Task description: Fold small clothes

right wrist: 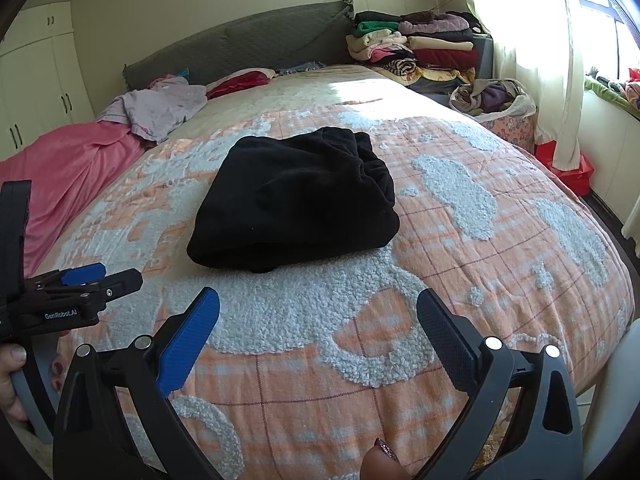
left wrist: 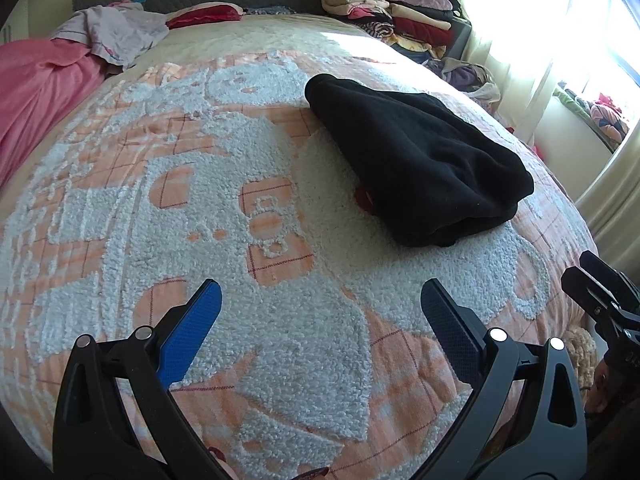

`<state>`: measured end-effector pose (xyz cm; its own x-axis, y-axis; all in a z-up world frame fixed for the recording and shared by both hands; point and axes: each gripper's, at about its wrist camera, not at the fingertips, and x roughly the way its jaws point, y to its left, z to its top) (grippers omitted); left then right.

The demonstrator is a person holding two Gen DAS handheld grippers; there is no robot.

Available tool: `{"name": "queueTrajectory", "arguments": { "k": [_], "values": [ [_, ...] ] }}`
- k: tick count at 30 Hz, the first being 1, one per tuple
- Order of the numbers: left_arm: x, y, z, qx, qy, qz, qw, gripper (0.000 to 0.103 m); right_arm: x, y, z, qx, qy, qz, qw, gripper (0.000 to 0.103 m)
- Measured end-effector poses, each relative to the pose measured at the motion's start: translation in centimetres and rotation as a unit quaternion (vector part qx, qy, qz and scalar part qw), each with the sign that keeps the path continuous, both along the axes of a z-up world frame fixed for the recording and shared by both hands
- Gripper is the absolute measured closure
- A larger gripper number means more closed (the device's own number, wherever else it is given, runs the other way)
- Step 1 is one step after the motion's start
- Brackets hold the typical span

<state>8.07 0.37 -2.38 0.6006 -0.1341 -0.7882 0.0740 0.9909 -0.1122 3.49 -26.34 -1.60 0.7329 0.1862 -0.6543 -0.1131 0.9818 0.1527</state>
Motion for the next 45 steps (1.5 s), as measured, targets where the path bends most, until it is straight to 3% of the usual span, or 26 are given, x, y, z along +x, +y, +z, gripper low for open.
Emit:
{"name": "queueTrajectory", "arguments": {
  "k": [45],
  "values": [
    [-0.12,0.02,0.63,0.006,0.001,0.015,0.9999,0.009,-0.18,0.19,0.14,0.001,-0.001,0.001,1.000,0.005]
  ]
}}
